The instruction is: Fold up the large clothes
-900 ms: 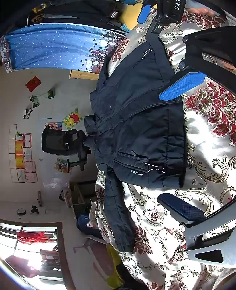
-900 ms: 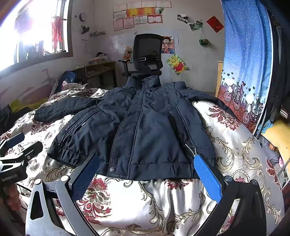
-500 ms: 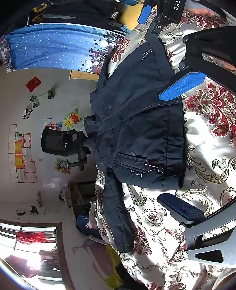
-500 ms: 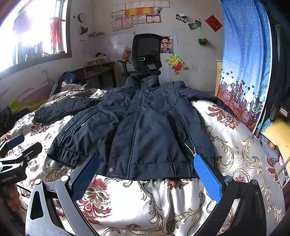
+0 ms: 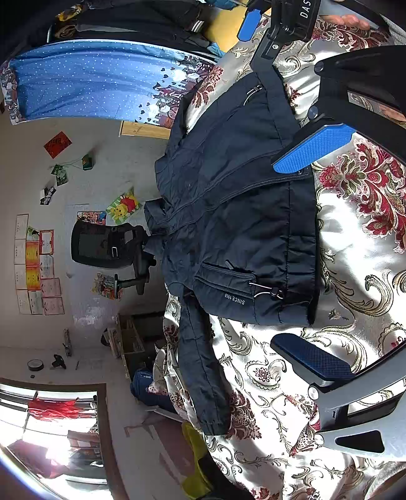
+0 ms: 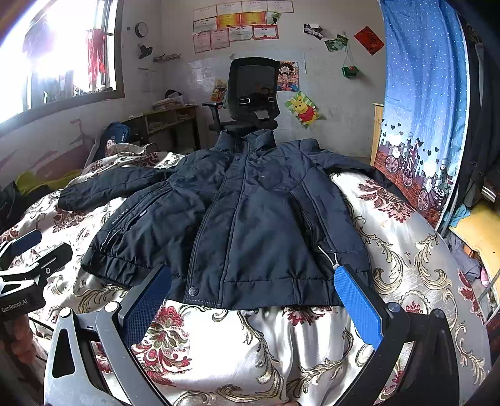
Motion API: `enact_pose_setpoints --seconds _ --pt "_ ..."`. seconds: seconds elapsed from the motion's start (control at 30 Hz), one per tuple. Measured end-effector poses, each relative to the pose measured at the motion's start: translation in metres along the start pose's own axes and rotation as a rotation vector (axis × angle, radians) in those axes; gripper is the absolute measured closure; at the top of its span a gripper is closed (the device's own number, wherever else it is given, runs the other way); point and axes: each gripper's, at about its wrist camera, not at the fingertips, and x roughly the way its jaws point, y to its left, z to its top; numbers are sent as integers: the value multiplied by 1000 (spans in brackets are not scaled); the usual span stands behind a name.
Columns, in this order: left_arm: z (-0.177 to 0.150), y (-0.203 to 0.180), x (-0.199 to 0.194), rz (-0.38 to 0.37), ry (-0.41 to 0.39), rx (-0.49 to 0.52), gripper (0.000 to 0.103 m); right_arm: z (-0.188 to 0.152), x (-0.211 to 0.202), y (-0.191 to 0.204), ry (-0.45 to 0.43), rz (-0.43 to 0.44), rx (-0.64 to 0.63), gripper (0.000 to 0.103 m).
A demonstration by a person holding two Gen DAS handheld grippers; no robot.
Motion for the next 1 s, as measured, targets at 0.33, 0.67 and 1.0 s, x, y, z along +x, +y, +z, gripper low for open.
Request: enact_pose_setpoints --seconds 0.33,0.67,1.0 --pt "0 0 0 1 0 -1 0 0 -1 2 2 -2 4 1" --pt "0 -1 -1 0 -1 -1 0 0 0 1 4 -1 4 1" --pt "1 -2 0 2 1 -3 0 0 0 1 4 -1 5 1"
